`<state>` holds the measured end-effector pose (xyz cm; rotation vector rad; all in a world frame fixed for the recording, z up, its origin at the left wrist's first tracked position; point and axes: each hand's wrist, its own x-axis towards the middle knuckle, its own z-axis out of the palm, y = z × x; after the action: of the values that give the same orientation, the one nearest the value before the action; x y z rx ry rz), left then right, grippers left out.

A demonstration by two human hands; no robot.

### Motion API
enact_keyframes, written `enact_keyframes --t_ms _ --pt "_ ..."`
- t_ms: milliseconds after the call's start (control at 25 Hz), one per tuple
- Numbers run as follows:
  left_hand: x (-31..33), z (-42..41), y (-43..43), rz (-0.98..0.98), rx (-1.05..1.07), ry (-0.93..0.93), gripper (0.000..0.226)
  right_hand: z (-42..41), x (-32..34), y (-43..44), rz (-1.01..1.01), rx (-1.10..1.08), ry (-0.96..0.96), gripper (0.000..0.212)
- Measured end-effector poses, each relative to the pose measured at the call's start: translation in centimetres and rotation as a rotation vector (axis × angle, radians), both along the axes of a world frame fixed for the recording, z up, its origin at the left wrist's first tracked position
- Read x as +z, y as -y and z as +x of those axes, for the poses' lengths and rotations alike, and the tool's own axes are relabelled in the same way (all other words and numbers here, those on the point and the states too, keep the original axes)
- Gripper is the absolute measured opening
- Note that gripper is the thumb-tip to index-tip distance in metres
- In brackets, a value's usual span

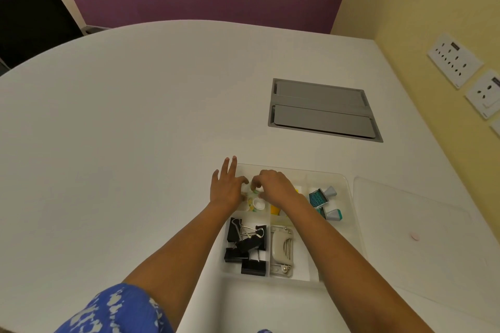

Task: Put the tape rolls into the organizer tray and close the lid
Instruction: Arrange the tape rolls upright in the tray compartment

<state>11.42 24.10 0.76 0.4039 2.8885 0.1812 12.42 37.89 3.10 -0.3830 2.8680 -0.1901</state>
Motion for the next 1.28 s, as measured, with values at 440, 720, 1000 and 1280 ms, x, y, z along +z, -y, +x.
enact_keyframes --t_ms 440,720,1000,1280 --pt "0.2 0.9 -0.1 -0.106 0.066 -0.075 0.022 1.3 -0.2 0.9 0.151 0.138 -0.071 0.027" --pt "0.3 1.2 0.0 -0.088 0.074 -0.057 0.029 1.3 0.3 1.3 0.174 0.200 -0.130 0.025" --pt "0.3 1.2 -0.1 -0.071 0.093 -0.052 0.029 1.4 0.4 2.1 0.385 0.198 -0.114 0.030" --pt "0.2 1.4 -0.1 -0.059 0.090 -0.066 0.025 1.2 0.1 2.9 0.383 0.120 -0.041 0.029"
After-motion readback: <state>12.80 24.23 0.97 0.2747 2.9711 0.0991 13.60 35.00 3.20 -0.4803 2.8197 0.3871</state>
